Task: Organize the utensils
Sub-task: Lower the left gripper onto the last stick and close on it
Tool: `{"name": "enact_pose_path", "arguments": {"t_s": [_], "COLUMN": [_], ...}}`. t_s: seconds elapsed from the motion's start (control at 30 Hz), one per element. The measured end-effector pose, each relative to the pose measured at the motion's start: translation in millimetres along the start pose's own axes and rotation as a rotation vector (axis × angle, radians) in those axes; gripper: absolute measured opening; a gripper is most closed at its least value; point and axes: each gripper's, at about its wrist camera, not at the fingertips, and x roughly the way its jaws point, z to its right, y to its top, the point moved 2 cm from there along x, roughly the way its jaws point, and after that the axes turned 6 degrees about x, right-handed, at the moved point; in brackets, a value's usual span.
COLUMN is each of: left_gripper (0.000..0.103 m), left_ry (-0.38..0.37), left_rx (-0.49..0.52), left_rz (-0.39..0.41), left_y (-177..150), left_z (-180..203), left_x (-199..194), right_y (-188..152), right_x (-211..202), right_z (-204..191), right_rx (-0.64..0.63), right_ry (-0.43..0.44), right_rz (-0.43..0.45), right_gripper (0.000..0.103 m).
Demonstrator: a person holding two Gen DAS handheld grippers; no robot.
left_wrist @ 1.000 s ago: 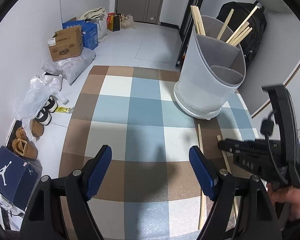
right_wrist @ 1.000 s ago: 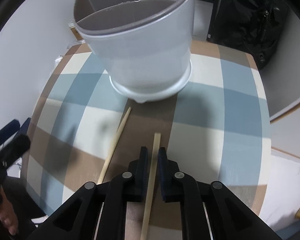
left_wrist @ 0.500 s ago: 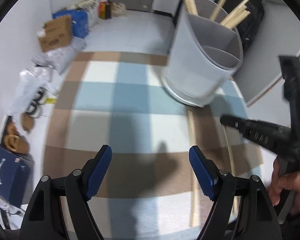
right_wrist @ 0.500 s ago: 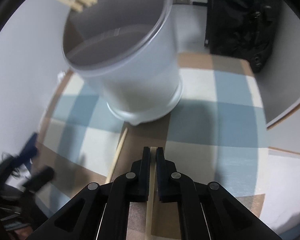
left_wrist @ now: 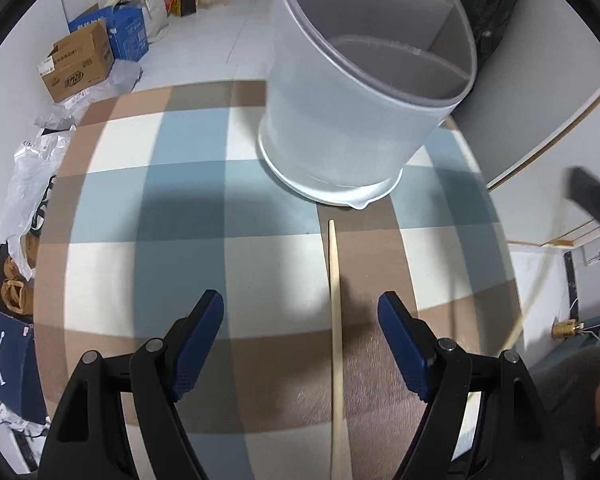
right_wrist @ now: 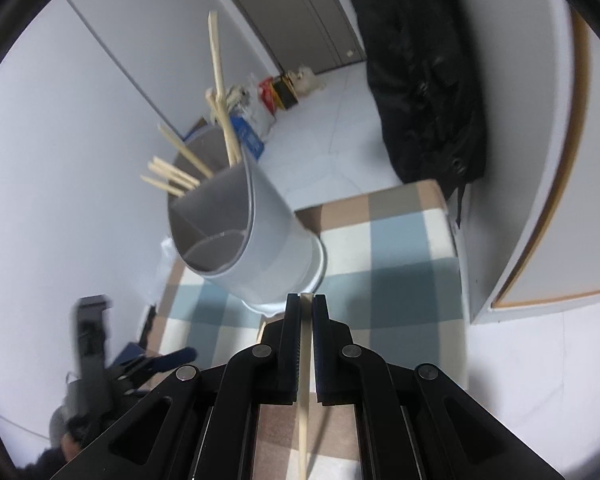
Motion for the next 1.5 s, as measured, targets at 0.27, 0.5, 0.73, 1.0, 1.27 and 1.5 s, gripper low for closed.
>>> {"name": "enact_pose_path", "arguments": {"t_s": [0.27, 0.5, 0.73, 1.0, 1.27, 1.5], "left_gripper": [0.052, 0.006, 0.002, 0.002, 0.001, 0.001], "left_ry": [0.102, 0.106, 0.061, 0.019, -0.068, -0.133], "left_rx": [0.071, 0.107, 0.068, 0.018, -0.031, -0.075], "left_rz": [-0.083, -0.085, -0.055, 0.036, 0.094, 0.149], "left_y": [10.6, 14.3, 5.3, -8.7, -4.8, 8.9], "left_z": [17.3, 27.4, 13.6, -3.5, -5.8, -10.2], "left_x": [25.9, 25.0, 17.9, -6.4, -17.6, -24.6], "right_y": [4.4, 3.1, 3.3, 18.0, 13.8, 15.1], "right_x": [-24.9, -17.4, 7.1, 55.1, 91.5, 105.7], "right_z": [38.7, 41.5, 61.2, 74.5, 73.9, 64.0], "right_rx": [0.154, 0.151, 0.209, 0.207, 0.179, 0.122], "right_ry": [0.105, 0.116, 0.049, -0.094, -0.216, -0.368], "right_rz": [0.069, 0.031, -0.085, -0.191, -0.275, -0.273], "right_gripper": [0.0, 0.0, 0.003, 0.01, 0.023, 0.023]}}
